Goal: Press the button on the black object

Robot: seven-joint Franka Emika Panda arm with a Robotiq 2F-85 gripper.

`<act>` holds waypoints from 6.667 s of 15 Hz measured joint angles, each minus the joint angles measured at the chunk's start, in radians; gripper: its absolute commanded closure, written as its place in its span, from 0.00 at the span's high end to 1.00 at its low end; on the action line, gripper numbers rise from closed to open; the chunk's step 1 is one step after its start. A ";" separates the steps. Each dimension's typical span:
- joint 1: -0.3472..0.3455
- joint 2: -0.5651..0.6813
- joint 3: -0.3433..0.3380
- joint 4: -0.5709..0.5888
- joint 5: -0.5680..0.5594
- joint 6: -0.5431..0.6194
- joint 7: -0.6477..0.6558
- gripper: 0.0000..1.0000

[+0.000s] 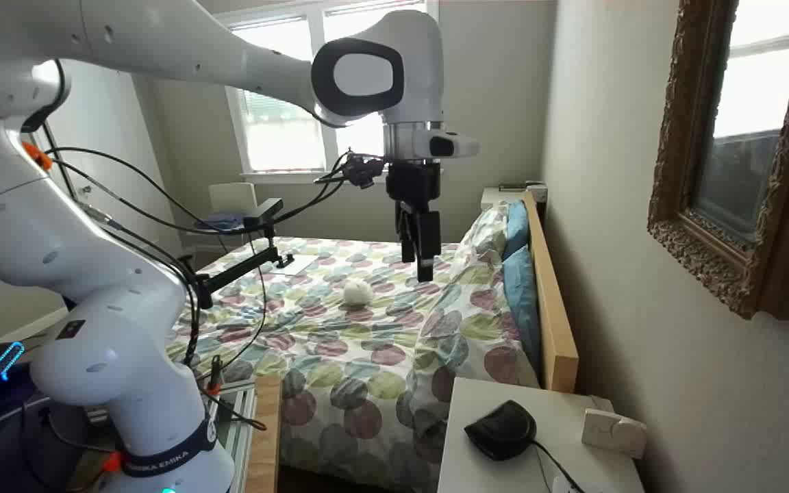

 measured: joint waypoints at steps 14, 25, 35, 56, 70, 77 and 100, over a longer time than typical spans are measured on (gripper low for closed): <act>0.000 0.000 0.000 0.000 0.000 0.000 0.000 1.00; 0.007 0.259 0.004 0.027 0.000 0.172 0.115 0.66; 0.010 0.506 -0.002 0.129 0.004 0.334 0.189 0.00; 0.025 0.791 -0.015 0.254 0.069 0.536 0.189 0.00; 0.063 1.023 -0.056 0.486 0.082 0.559 0.167 0.00; 0.071 1.077 -0.080 0.525 0.082 0.525 0.169 0.00; 0.099 1.150 -0.093 0.578 0.081 0.489 0.171 0.00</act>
